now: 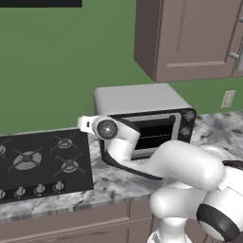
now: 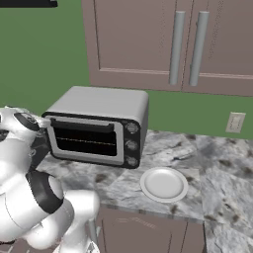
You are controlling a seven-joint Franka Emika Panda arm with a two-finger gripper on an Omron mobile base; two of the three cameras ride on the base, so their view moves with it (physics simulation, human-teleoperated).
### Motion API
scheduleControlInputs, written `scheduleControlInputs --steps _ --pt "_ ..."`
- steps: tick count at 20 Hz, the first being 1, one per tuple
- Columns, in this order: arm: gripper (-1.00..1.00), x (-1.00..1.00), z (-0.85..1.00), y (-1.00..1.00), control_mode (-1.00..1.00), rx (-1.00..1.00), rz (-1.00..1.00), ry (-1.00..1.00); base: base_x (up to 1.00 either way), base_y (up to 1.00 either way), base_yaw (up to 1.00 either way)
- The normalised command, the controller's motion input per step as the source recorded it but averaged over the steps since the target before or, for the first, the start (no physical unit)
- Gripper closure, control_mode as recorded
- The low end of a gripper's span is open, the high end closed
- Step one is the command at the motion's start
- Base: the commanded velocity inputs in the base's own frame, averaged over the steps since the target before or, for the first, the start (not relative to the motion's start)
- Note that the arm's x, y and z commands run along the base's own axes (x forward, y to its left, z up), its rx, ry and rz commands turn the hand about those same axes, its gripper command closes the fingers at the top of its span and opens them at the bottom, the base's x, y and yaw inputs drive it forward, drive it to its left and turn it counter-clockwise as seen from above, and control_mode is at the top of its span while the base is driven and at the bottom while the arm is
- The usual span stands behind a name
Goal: Pick up the bagel from the plate, place it on the toaster oven rack, close the door, and set the timer.
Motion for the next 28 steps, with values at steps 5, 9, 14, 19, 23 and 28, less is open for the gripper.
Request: scheduleControlInputs --steps 5,9,14,19,23,28 --pt "-1.0 -0.97 1.0 0.0 -1.0 -0.09 0.17 0.03 0.0 0.0 0.0" --pt "-1.0 -0.78 1.0 -0.03 -1.0 -0.08 0.16 0.16 0.0 0.0 0.0" --pt "-1.0 -0.42 0.76 -0.23 -1.0 -0.07 0.08 0.41 0.0 0.0 0.0" --pt "-1.0 -0.28 0.0 -0.57 -1.0 -0.12 0.04 0.24 0.0 0.0 0.0" --pt "-1.0 -0.38 -0.51 -0.88 -1.0 -0.06 0.0 0.07 0.0 0.0 0.0" --pt "-1.0 -0.39 -0.8 -1.0 -1.0 -0.04 0.0 0.04 0.0 0.0 0.0"
